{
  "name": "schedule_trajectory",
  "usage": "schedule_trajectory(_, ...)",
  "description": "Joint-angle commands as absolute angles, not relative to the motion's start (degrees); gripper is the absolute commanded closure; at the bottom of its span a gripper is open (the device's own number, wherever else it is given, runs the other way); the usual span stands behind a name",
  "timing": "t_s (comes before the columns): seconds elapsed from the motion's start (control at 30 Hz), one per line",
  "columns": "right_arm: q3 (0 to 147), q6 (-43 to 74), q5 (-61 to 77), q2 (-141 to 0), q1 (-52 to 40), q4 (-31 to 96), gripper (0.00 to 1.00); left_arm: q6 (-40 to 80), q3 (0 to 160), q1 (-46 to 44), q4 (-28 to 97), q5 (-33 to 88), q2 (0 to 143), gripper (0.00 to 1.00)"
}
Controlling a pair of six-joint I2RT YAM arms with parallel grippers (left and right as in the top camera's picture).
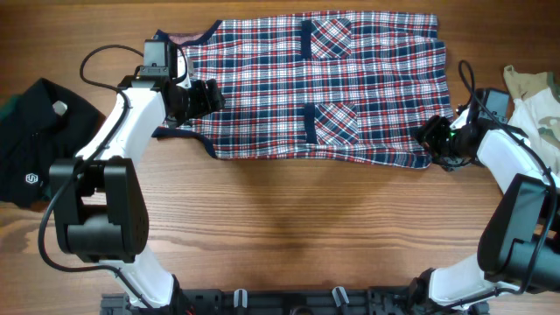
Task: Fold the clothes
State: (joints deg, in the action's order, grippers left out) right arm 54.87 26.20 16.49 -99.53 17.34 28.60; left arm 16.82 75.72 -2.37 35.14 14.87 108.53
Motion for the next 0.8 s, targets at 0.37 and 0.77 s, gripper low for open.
schedule_trajectory(0.37, 54.6, 19.0, 10.5, -99.9, 17.2, 30.5, 0.89, 26.7, 75.7, -2.5, 40.1, 21.2, 108.6, 0.38)
schedule_trajectory(0.77, 54.6, 19.6, 12.8, -99.9, 17.2, 27.0, 0.96, 36.6, 72.9, -9.9, 46.6, 8.0, 108.6, 0.22)
